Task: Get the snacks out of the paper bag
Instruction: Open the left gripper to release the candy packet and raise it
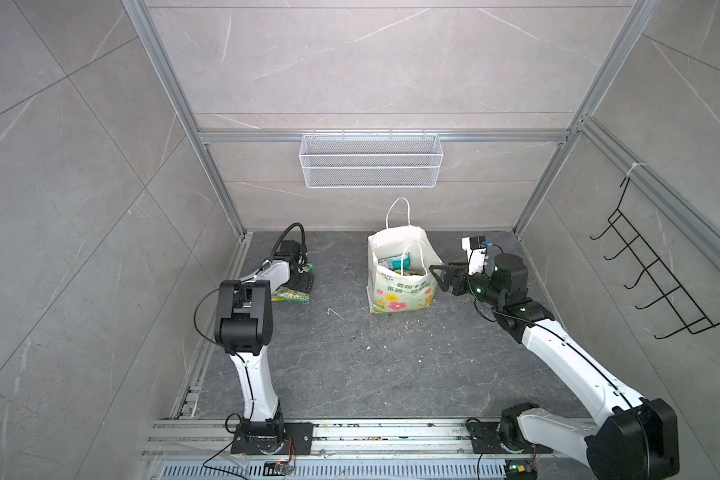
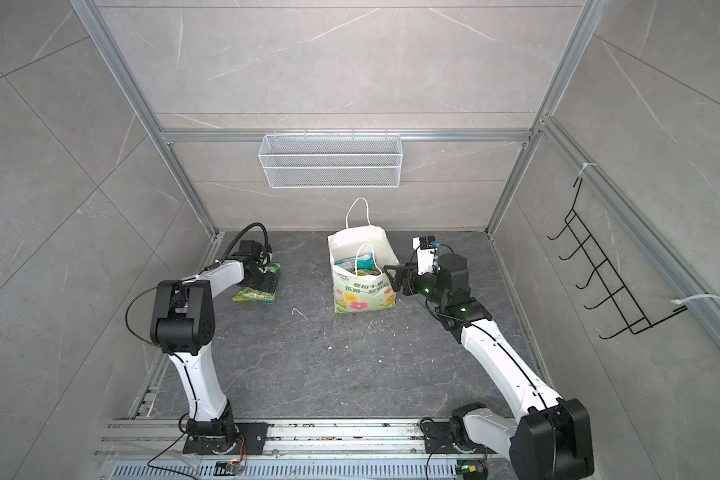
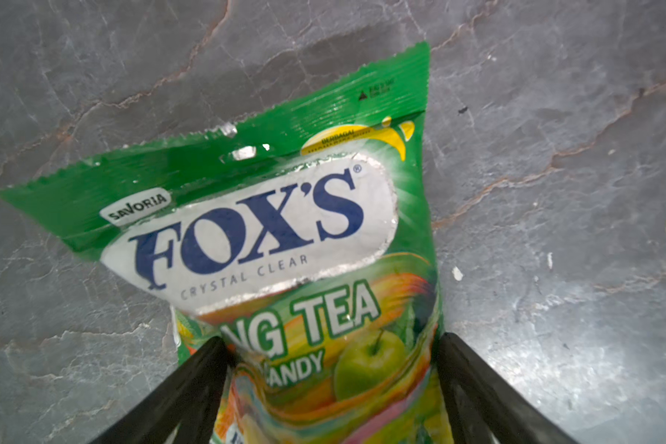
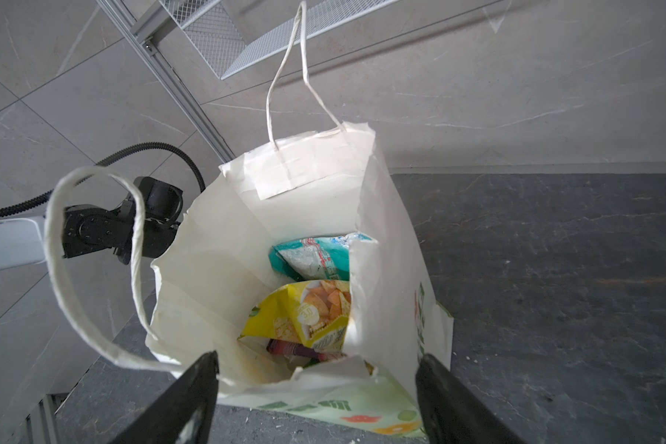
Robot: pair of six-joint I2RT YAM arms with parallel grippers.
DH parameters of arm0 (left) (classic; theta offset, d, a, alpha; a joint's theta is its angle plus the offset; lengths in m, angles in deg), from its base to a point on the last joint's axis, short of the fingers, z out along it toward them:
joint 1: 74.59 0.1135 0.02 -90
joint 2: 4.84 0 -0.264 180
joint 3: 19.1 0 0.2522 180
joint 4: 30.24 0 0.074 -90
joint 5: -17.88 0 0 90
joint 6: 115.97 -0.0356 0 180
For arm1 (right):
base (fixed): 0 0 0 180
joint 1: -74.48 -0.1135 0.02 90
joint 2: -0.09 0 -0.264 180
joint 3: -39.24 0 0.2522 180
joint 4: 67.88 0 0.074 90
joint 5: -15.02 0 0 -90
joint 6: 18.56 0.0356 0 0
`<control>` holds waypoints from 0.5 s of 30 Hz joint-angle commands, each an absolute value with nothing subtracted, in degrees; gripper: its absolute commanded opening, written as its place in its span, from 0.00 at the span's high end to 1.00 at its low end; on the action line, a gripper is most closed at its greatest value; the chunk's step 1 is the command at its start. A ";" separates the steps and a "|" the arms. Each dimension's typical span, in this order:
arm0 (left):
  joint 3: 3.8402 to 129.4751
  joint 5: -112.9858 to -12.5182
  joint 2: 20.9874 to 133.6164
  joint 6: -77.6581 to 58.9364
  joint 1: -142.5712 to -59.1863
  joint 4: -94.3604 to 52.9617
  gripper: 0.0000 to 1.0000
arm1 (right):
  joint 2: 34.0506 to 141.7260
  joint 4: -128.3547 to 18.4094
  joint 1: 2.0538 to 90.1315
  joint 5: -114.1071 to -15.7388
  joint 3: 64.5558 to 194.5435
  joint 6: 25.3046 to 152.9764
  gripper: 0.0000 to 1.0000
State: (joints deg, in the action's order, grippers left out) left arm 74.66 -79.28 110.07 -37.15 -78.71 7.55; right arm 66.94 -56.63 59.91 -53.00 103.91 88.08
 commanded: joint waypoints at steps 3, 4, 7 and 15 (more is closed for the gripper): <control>76.67 -77.43 99.03 -30.53 -79.36 9.17 0.12 | 66.91 -53.81 59.79 -58.01 109.90 88.91 0.17; 77.30 -76.72 97.10 -30.05 -79.78 9.31 0.12 | 67.20 -53.62 59.73 -58.39 110.53 89.09 0.17; 80.87 -72.47 91.47 -30.44 -82.23 10.54 0.12 | 67.96 -53.34 60.01 -60.53 111.78 90.21 0.16; 94.60 -55.01 87.82 -40.75 -94.05 17.86 0.12 | 71.63 -54.05 61.96 -64.74 110.00 94.71 0.16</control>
State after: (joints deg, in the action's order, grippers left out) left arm 90.53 -66.12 87.73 -35.31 -90.53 12.38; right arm 70.19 -54.75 61.68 -62.13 110.73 92.24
